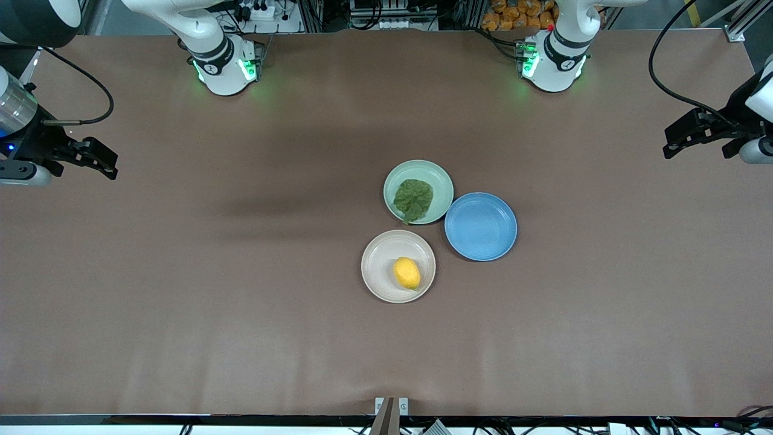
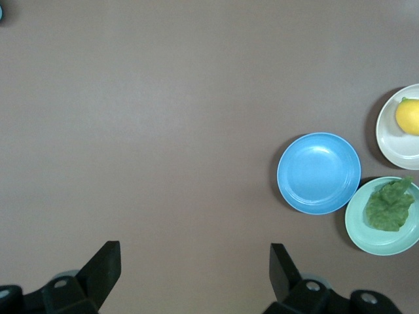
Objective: Place lemon and lettuce in plates
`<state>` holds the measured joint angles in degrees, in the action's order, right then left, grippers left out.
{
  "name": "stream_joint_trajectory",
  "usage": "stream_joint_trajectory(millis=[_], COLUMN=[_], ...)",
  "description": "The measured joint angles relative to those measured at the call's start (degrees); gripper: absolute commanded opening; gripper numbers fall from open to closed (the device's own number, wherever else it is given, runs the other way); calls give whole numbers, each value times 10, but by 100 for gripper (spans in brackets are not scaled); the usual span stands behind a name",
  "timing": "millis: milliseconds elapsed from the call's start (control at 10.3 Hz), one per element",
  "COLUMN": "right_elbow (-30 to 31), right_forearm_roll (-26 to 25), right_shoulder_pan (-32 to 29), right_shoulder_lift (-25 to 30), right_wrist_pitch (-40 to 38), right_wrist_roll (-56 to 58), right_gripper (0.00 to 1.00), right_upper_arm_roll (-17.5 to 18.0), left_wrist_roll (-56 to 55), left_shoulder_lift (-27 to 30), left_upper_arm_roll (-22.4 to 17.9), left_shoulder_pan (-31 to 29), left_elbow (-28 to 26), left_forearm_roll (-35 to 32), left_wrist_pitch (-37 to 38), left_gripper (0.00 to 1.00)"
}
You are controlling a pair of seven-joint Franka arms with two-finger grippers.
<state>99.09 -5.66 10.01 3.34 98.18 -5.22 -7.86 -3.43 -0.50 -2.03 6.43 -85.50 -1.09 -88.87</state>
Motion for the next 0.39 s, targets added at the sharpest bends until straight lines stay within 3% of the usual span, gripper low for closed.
stream_joint_trajectory(millis=[389], right_elbow=[0], right_forearm_roll=[0], right_shoulder_pan=[0], right_shoulder_lift=[0], right_wrist_pitch=[-5], right_wrist_roll=[0], right_gripper=[100], right_upper_arm_roll=[0], left_wrist_roll=[1], left_shoulder_lift=[0], left_upper_arm_roll=[3], left_shoulder_pan=[0], left_elbow=[0], left_forearm_roll=[1], left_wrist_pitch=[-17], left_gripper=[100])
